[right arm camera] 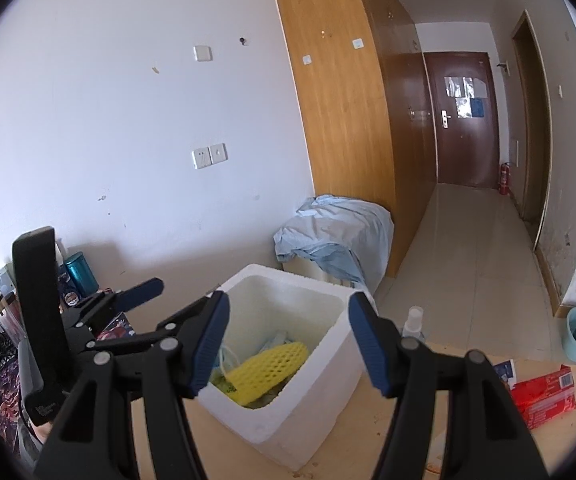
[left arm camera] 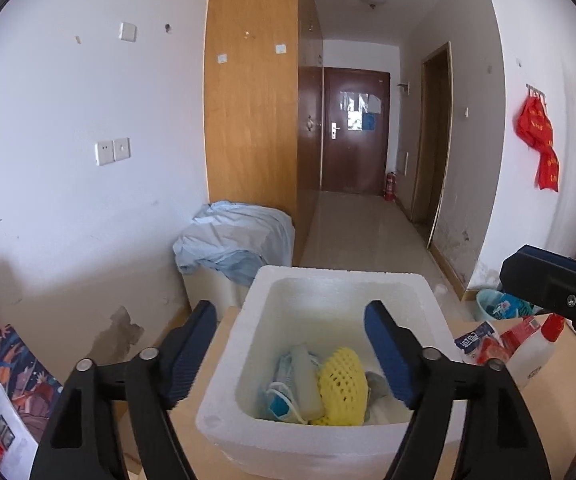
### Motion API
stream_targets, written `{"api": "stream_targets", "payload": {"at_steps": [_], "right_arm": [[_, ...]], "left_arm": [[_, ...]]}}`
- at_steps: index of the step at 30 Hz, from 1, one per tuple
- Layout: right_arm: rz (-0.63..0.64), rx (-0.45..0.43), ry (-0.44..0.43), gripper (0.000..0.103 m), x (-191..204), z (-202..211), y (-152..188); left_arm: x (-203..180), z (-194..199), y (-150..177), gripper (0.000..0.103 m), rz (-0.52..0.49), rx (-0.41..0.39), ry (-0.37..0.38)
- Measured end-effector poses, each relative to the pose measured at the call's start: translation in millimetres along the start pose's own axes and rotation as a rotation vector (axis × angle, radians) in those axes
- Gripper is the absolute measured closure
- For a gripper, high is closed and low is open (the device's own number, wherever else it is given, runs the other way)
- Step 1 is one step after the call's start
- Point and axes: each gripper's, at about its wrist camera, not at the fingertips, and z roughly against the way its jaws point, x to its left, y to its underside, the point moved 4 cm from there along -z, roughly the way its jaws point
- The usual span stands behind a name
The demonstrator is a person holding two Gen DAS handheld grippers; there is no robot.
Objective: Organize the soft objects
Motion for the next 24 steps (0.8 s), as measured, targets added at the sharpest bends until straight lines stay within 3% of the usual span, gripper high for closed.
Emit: {"api": "stream_targets", "payload": {"at_steps": [2, 7, 11, 16, 24], "right_arm": [[0.004, 0.000, -0.002, 0.037, 1, 1, 0], [0.006, 0.003, 0.008, 0.037, 1, 8, 4], [0.006, -0.010, 0.024, 0.036, 3, 28, 6], [-0.013, -0.043, 0.043, 0.005, 2, 60, 8], [0.019, -0.056, 0.099, 0.000, 15, 104, 21]], "left_arm": [[4, 3, -1, 0.014, 0.013, -0.007, -0.007], [6, 18, -1, 0.012, 0.028, -0.013, -0.012], [2, 40, -1, 0.005, 0.020, -0.031, -0.015], [-3, 79, -2, 0.000, 0.016, -0.077, -0.005], [-13, 123, 7, 0.000, 0.024, -0.092, 0.012]]}}
